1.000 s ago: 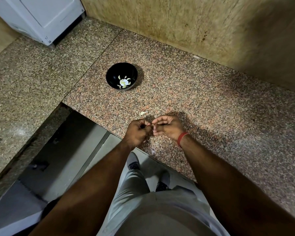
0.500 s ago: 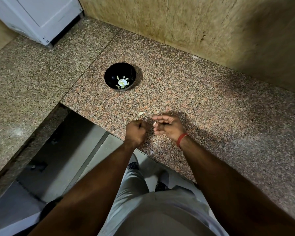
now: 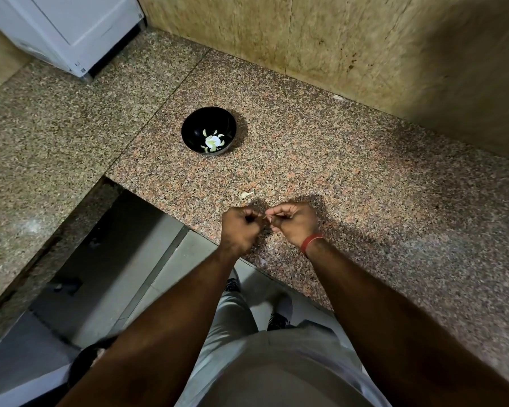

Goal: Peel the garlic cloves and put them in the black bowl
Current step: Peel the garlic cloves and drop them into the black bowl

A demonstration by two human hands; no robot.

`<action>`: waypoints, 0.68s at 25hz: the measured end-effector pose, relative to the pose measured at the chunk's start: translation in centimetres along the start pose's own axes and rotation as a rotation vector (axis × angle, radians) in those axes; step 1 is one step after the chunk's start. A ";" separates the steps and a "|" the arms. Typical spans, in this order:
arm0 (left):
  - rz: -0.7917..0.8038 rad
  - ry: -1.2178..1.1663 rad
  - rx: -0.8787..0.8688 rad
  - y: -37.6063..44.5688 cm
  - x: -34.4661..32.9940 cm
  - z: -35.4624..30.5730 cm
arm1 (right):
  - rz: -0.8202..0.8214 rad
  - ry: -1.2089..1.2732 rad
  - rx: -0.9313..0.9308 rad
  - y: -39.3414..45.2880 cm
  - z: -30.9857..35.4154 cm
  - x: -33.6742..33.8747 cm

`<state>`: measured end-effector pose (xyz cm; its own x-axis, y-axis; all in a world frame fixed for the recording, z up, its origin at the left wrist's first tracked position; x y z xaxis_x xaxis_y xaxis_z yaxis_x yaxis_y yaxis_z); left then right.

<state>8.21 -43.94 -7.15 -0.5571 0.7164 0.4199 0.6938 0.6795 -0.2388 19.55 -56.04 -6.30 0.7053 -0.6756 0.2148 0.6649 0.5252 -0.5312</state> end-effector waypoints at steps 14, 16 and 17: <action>-0.043 -0.426 0.254 -0.1 0.2 0.9 | 0.066 0.153 -0.065 -0.3 -0.2 0.1; -0.025 -0.461 0.252 -0.2 0.2 1.0 | 0.071 0.102 -0.014 -0.4 0.1 0.1; -0.020 -0.467 0.255 -0.2 0.1 1.0 | 0.066 0.074 0.018 -0.4 0.3 0.2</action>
<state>7.56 -43.82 -7.90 -0.7534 0.6575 0.0056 0.5805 0.6691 -0.4641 19.49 -56.19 -5.77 0.7280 -0.6751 0.1188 0.6225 0.5785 -0.5270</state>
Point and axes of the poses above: each hand's wrist, its own y-axis towards the middle knuckle, its own x-axis out of the back of the hand, z = x × y, the point moved 6 cm from there along y, towards the middle knuckle, and after that the axes turned 8 degrees about -x, right-handed, at the moved point
